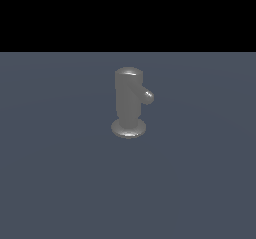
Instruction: Turn on the faucet by rotating a designated handle.
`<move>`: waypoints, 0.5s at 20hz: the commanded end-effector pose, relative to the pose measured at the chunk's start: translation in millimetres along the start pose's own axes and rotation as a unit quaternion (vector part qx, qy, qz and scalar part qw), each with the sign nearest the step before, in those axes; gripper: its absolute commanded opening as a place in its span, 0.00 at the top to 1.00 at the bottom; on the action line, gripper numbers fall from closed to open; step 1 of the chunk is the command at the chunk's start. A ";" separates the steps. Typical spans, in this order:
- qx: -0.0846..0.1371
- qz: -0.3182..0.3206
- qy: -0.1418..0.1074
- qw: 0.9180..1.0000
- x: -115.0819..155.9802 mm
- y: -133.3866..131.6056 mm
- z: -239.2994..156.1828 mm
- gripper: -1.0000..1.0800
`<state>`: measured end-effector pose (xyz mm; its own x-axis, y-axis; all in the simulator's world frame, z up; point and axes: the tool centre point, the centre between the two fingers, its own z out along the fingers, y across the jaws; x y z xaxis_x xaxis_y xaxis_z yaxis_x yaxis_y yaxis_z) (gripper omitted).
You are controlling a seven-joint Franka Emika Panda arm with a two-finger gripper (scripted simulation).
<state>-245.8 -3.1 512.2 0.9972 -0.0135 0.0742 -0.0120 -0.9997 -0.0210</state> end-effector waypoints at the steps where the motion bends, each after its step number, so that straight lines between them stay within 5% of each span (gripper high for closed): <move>1: 0.000 0.000 0.000 1.000 0.0 0.0 0.0 1.00; 10: -0.001 -0.006 -0.003 1.000 2.8 -1.0 21.3 1.00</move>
<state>-242.5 -2.1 497.1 0.9975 -0.0055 0.0709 -0.0041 -0.9998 -0.0196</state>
